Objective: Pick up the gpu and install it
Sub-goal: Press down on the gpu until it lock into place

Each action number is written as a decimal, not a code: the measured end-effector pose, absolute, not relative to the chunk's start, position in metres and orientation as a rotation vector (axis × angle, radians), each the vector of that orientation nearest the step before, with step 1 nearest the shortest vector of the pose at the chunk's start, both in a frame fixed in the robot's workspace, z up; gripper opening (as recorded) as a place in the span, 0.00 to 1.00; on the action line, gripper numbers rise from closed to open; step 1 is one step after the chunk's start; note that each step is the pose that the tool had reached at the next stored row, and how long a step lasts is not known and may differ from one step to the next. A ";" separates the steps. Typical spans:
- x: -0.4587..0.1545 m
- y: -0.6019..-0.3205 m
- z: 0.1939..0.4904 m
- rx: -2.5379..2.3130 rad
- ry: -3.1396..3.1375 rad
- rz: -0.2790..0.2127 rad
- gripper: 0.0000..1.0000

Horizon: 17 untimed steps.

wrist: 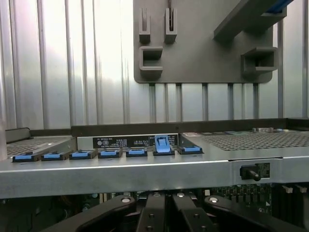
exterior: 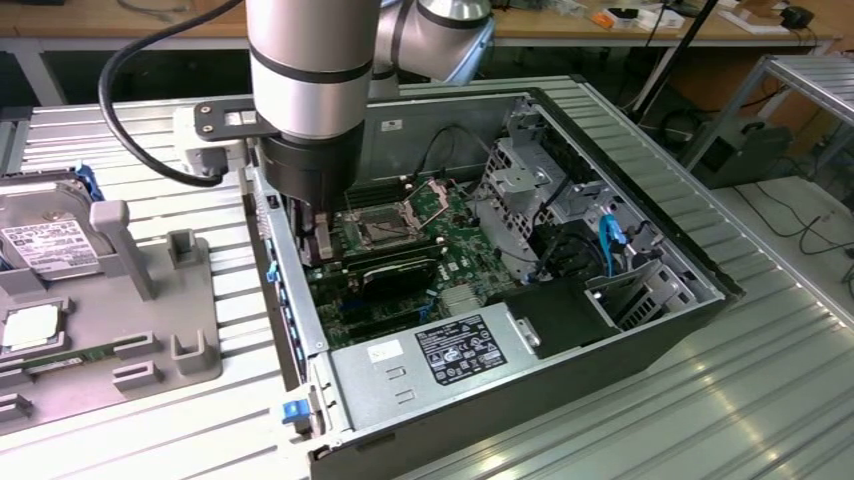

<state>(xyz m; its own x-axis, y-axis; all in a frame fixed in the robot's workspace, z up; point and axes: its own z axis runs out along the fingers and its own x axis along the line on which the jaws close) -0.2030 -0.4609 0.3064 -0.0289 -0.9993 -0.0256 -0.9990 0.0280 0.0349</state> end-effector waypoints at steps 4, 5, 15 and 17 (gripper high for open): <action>-0.203 -0.461 0.301 2.186 -2.250 -0.068 0.11; -0.203 -0.461 0.302 2.184 -2.249 -0.067 0.11; -0.174 -0.461 0.302 2.185 -2.249 -0.068 0.11; -0.168 -0.461 0.303 2.184 -2.249 -0.068 0.11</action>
